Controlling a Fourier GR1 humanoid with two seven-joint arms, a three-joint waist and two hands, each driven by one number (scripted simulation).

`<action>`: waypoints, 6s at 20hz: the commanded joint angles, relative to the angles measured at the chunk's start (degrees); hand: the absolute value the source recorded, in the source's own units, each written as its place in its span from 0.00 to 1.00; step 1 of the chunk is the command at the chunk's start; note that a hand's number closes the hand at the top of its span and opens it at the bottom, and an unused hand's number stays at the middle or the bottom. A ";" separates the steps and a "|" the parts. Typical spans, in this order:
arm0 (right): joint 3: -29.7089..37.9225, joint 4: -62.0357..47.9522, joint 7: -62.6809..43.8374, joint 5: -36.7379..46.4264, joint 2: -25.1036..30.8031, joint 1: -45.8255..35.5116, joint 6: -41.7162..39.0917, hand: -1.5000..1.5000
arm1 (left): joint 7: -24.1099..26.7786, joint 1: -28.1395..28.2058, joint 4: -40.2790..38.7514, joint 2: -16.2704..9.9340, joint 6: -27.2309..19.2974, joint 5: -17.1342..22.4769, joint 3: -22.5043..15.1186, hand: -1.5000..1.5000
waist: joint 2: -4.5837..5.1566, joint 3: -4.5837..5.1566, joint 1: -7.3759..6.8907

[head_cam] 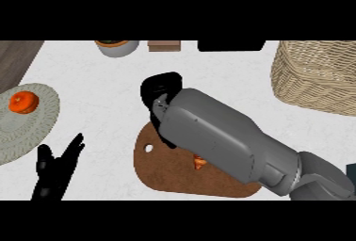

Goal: Pick the croissant from the cutting board and place it in the basket

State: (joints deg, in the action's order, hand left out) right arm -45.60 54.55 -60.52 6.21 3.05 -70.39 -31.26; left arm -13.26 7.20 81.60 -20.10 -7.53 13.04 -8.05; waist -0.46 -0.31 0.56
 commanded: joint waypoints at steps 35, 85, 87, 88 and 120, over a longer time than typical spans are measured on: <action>1.70 4.74 1.08 26.03 -0.25 27.20 -1.33 0.00 | -1.64 0.09 -1.24 4.41 2.80 -4.28 1.64 0.50 | 0.39 0.33 -0.41; 35.73 38.52 18.81 37.71 4.43 37.49 45.31 1.00 | -2.26 5.25 3.98 5.70 6.07 -6.74 6.46 0.50 | -0.28 0.28 0.67; 38.01 43.73 16.94 36.89 7.18 37.45 42.50 1.00 | -3.03 1.88 0.06 7.20 4.76 -7.81 6.07 0.50 | 0.02 0.34 1.10; 37.43 47.55 13.25 38.09 5.92 38.93 42.56 1.00 | -1.43 3.14 0.02 6.05 6.61 -6.29 7.52 0.50 | -0.06 0.36 0.84; 69.10 -2.42 39.20 25.76 30.96 19.26 39.41 1.00 | -3.87 -0.41 0.41 8.86 7.77 -9.25 6.87 0.50 | 0.96 0.24 -1.87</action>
State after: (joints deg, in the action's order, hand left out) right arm 19.91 60.56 -28.43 34.04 32.91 -51.17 4.99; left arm -14.68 6.93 83.03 -11.38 -0.37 3.29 -1.16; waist 0.01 -0.46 -1.11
